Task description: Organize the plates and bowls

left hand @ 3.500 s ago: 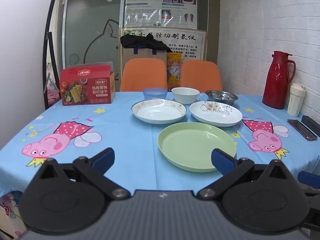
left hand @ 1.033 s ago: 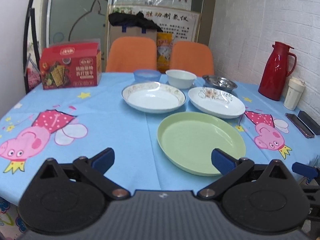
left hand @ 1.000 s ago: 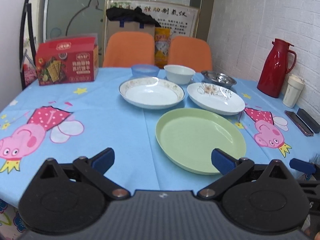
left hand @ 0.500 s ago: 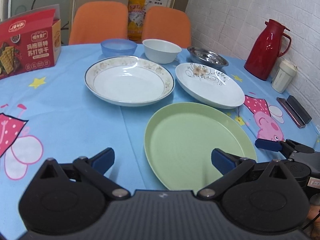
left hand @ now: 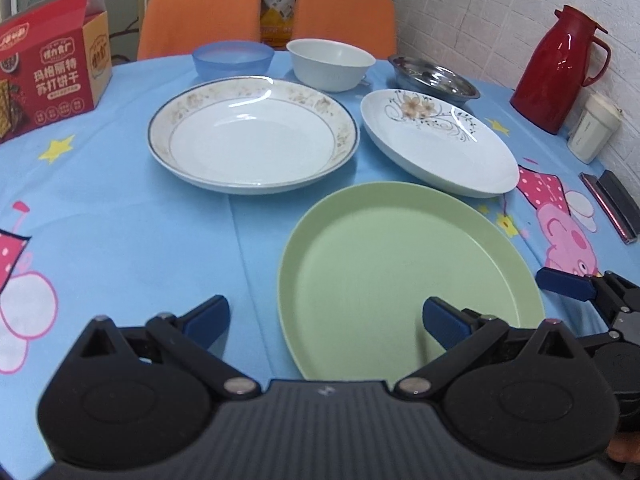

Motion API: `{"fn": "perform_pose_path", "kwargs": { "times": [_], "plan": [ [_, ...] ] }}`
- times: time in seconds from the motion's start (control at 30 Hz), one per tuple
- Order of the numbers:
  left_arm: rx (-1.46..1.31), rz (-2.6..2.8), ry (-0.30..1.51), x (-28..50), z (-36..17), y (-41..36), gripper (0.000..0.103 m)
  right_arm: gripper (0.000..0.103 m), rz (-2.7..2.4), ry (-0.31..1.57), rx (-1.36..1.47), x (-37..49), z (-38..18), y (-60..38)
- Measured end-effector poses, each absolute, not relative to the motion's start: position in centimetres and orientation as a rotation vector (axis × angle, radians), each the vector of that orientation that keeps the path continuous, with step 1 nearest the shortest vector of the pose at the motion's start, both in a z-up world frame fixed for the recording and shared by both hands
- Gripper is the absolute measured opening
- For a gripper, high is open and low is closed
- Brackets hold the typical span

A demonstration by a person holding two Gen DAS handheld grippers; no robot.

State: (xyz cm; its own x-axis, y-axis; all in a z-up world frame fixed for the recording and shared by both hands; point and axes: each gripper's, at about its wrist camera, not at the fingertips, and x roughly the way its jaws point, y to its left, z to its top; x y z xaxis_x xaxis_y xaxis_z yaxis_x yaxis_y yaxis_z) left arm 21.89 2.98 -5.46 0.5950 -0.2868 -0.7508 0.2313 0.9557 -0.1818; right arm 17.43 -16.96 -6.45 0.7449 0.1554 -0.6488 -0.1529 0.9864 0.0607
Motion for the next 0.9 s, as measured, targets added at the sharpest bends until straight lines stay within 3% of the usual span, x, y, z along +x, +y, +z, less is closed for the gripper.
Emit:
{"fn": "perform_pose_path", "kwargs": {
  "times": [0.2,0.23,0.27,0.3,0.53,0.9],
  "plan": [
    [0.023,-0.277,0.867,21.5,-5.6,1.6,0.087,0.089,0.246,0.678,-0.019,17.4,-6.8,-15.5],
    [0.032,-0.277,0.862,21.4,-5.5,1.5,0.080,0.089,0.252,0.661,-0.025,17.2,-7.0,-15.4],
    [0.027,-0.300,0.863,21.3,-5.4,1.4,0.065,0.088,0.254,0.646,-0.025,17.0,-7.2,-15.3],
    [0.029,-0.309,0.858,21.1,-5.3,1.1,0.061,0.087,0.252,0.638,-0.024,16.8,-7.2,-15.2],
    [-0.021,-0.244,0.864,20.2,-4.6,2.3,0.057,0.087,0.220,0.646,0.009,16.3,-6.4,-13.7],
    [-0.082,-0.051,0.848,17.9,-3.3,11.4,0.057,0.088,0.399,0.625,0.004,16.1,-5.4,-5.4]
  ]
}}
